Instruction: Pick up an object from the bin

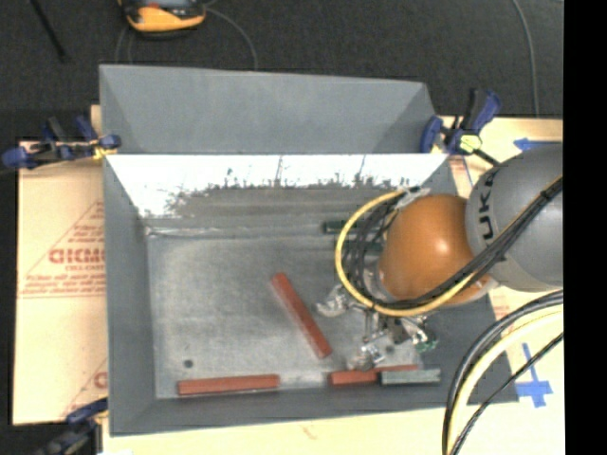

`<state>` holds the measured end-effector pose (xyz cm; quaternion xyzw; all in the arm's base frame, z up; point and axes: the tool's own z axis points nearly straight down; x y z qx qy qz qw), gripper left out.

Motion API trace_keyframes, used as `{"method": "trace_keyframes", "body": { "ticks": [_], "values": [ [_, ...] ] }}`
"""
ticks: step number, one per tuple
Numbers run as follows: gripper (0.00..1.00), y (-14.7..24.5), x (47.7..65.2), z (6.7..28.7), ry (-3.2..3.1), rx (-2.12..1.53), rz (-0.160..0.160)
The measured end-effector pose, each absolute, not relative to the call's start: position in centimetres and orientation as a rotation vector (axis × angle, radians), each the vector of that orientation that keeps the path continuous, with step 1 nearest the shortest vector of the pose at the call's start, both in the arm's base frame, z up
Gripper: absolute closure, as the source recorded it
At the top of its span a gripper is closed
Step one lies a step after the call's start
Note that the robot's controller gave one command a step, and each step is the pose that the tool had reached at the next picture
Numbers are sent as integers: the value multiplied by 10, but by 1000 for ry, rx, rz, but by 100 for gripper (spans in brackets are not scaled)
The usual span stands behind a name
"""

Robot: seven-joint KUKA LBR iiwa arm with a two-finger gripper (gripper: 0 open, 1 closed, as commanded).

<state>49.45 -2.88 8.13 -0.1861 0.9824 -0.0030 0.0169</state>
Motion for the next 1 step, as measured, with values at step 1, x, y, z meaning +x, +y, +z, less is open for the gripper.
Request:
{"method": "trace_keyframes", "body": {
  "ticks": [1],
  "values": [
    [0, -29, 494, 81, 3053, -580, -10]
  ]
}}
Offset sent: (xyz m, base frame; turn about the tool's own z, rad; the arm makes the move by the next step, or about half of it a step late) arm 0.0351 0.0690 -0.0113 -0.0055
